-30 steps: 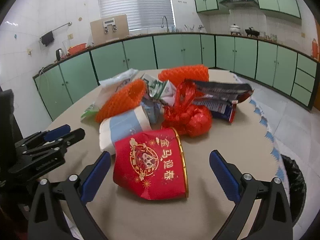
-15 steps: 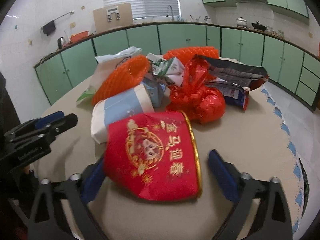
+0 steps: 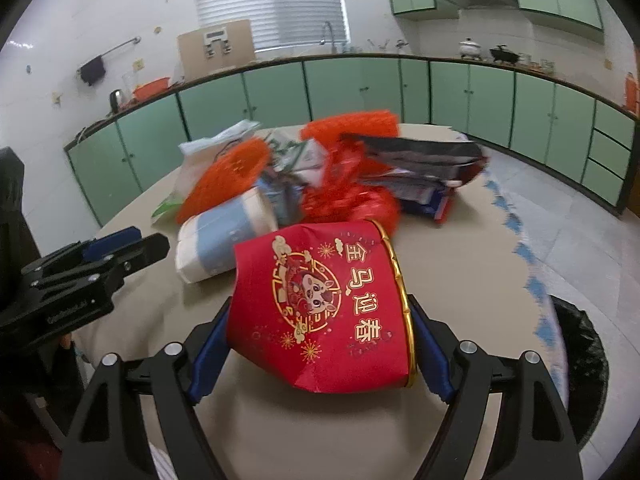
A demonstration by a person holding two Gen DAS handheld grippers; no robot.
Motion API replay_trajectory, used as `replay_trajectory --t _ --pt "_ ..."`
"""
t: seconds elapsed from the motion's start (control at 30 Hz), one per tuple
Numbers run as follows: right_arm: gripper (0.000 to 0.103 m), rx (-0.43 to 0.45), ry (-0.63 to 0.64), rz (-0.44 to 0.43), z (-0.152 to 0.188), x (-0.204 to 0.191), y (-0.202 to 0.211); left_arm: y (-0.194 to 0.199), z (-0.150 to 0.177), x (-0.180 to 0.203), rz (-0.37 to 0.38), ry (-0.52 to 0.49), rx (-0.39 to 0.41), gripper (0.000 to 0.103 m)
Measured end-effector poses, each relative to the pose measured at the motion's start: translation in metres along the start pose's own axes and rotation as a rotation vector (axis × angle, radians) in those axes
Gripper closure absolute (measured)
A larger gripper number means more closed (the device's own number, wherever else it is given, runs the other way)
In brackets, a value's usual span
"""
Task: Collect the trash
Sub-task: 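Grasp the white-blue paper cup with the left gripper while the right gripper holds the red cup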
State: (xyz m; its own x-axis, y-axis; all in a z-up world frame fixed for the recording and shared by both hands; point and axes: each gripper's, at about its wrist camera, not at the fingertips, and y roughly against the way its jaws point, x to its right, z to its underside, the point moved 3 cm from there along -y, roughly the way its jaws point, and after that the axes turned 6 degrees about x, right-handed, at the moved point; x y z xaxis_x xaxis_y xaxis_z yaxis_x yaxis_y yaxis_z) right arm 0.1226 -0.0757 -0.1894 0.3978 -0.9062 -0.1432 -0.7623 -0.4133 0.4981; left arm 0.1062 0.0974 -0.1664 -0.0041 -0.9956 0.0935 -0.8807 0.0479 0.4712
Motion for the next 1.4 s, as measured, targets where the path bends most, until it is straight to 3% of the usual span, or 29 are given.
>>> replay_trajectory --t 0.17,0.33,0.47,0.77,0.87,1.03,1.4 --pt "0.024 0.017 -0.034 0.035 -0.003 0.02 0.006 -0.008 0.001 0.027 0.043 -0.039 -0.013 0.044" --pt "0.024 0.03 -0.049 0.049 -0.005 0.03 0.009 -0.025 0.006 0.038 0.003 -0.076 -0.063 0.044" --pt "0.024 0.036 -0.053 0.051 -0.008 0.033 0.007 -0.032 0.008 0.024 -0.044 -0.048 -0.094 0.044" --pt "0.024 0.028 -0.043 0.043 -0.004 0.029 0.003 -0.02 0.008 -0.008 -0.135 0.009 -0.087 0.042" --pt "0.024 0.028 -0.041 0.042 -0.005 0.028 0.003 -0.014 0.004 -0.005 -0.114 0.012 -0.064 0.042" --pt "0.024 0.034 -0.045 0.054 -0.006 0.032 0.005 -0.012 -0.003 0.017 -0.041 0.007 -0.033 0.022" --pt "0.024 0.034 -0.068 0.078 -0.006 0.045 0.006 -0.042 -0.009 0.026 -0.087 0.04 -0.043 0.02"
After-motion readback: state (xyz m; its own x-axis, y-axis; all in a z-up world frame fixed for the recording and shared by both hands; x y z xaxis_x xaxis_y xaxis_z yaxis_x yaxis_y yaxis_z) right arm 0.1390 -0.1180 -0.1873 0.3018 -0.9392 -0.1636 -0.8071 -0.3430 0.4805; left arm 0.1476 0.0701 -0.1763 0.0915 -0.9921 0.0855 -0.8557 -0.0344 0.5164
